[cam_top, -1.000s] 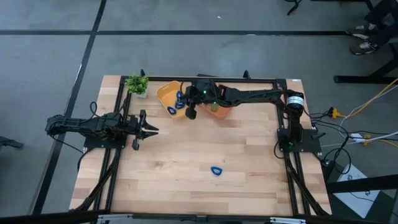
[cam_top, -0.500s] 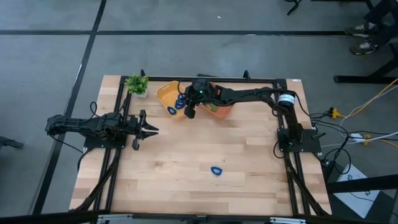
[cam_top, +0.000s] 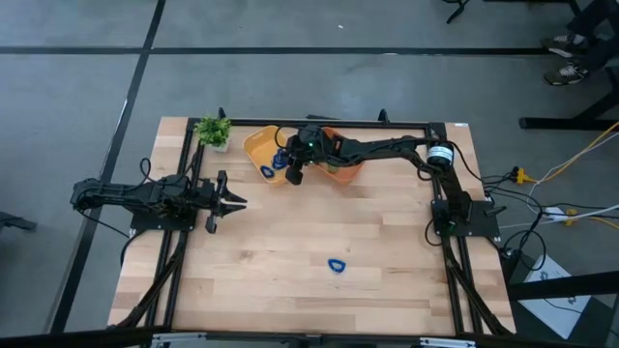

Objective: Sort spring keychains
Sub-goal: Put the blue spring keychain into the yellow bin

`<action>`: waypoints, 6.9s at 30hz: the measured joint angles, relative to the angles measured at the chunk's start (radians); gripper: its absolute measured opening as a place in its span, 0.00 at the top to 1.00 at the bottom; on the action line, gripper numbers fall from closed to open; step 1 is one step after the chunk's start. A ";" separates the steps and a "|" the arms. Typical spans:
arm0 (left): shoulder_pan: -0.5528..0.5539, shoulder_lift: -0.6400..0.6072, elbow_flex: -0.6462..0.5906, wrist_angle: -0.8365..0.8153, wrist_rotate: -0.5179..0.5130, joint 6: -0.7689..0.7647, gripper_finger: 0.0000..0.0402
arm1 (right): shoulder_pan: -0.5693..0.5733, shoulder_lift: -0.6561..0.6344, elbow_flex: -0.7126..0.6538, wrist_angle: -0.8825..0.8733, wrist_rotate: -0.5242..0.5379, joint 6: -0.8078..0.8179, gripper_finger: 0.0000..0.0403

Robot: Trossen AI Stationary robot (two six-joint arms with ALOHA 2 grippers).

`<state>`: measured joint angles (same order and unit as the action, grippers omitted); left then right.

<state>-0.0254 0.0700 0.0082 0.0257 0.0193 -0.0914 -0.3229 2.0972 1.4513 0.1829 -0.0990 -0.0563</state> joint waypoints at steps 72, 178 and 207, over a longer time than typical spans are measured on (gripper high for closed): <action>0.000 0.000 0.000 0.000 0.000 0.000 0.83 | 0.604 0.000 0.115 -1.116 -0.136 0.111 0.69; 0.000 0.000 0.000 0.000 0.000 0.000 0.82 | 0.341 -0.002 0.573 -1.095 0.238 -0.177 0.96; 0.000 0.000 0.000 0.000 0.000 0.000 0.83 | 0.030 0.014 0.605 -0.817 0.026 -0.151 0.96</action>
<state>-0.0254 0.0700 0.0082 0.0257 0.0190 -0.0914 -0.2930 2.1107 2.0560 -0.6343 -0.0732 -0.2075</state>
